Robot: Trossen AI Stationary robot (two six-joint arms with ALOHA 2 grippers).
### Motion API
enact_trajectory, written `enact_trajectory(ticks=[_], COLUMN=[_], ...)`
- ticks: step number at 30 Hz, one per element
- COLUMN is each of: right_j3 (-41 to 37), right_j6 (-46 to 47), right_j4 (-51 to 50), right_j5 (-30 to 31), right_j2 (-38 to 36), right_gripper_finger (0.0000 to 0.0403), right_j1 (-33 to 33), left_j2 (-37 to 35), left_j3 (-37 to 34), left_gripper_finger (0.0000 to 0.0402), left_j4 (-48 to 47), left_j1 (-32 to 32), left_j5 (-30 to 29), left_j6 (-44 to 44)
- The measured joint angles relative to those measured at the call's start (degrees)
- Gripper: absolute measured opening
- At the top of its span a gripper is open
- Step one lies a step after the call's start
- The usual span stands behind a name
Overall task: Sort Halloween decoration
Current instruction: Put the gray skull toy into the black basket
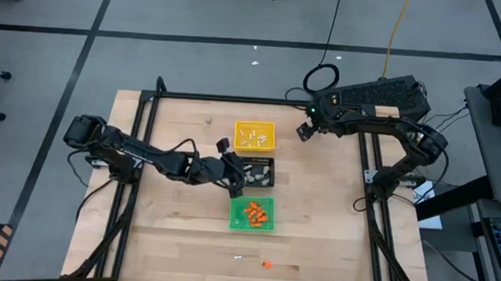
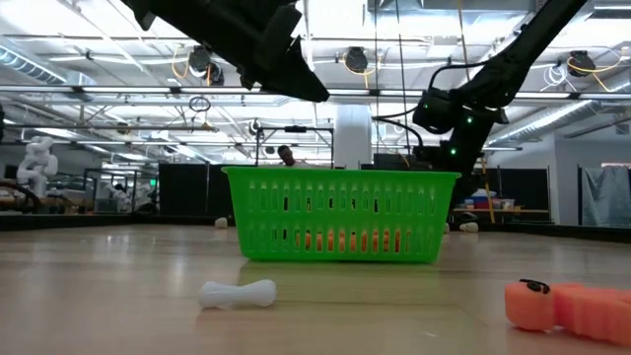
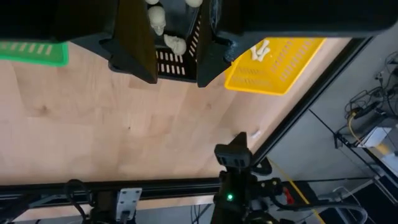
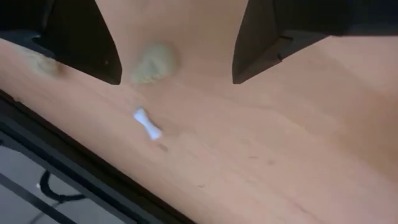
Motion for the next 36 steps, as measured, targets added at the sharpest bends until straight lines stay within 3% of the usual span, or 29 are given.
enact_trajectory(ticks=[11,26,36], right_j3=[-2.2,-6.1,-6.4], right_j6=[3.0,5.6,6.5], right_j4=[1.9,9.7,13.9], right_j5=[1.9,1.8,1.8], right_j2=[0.0,0.0,6.2], right_gripper_finger=[0.0293,0.0258,0.0231], right_j1=[-0.5,-1.6,-1.5], left_j2=[0.0,0.0,0.0], left_j3=[0.0,0.0,0.0], left_gripper_finger=[0.0113,0.0113,0.0113], left_j4=[0.0,0.0,0.0], left_j1=[0.0,-0.1,-0.2], left_j5=[0.0,0.0,0.4], left_j6=[0.0,-0.1,-0.4])
